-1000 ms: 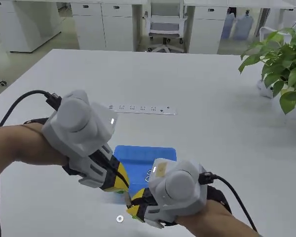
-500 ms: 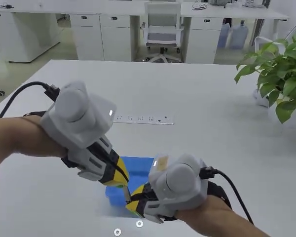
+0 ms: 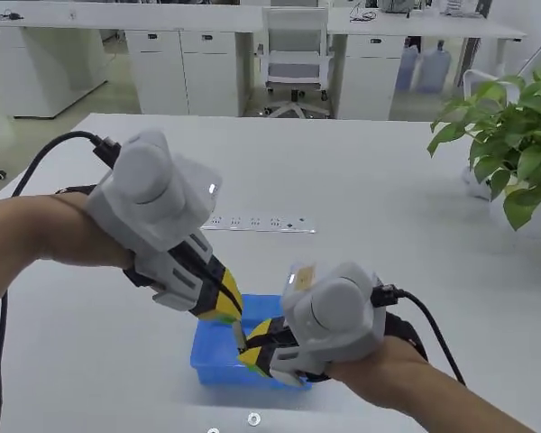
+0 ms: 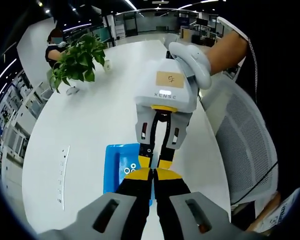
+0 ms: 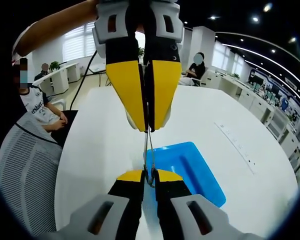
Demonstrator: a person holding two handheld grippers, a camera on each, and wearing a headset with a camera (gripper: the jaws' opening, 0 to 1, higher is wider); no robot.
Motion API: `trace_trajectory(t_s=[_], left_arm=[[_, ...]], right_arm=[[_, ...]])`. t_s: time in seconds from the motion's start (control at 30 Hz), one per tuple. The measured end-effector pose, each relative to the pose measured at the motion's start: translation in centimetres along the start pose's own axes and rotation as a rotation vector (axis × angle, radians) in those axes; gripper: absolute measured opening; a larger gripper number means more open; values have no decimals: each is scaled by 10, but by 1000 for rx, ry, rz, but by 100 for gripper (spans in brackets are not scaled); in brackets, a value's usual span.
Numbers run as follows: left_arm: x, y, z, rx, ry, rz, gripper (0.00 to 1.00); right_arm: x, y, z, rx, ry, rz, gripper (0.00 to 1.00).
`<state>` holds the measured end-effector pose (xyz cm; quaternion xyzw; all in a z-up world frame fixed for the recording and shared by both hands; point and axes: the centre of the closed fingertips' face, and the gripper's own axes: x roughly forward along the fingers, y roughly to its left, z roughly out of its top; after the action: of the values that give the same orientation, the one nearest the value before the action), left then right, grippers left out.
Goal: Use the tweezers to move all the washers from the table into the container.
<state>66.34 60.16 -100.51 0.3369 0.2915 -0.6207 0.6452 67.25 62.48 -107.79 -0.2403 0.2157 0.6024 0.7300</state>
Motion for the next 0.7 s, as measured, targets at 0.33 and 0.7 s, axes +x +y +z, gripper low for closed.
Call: trace_trajectory(t_s=[0.33, 0.7], left_arm=[[8, 21, -4, 9, 12, 21, 5], [25, 35, -17, -6, 22, 14, 5]], right_arm=[[7, -22, -6, -3, -5, 0, 10], [21, -34, -22, -1, 12, 26, 10]])
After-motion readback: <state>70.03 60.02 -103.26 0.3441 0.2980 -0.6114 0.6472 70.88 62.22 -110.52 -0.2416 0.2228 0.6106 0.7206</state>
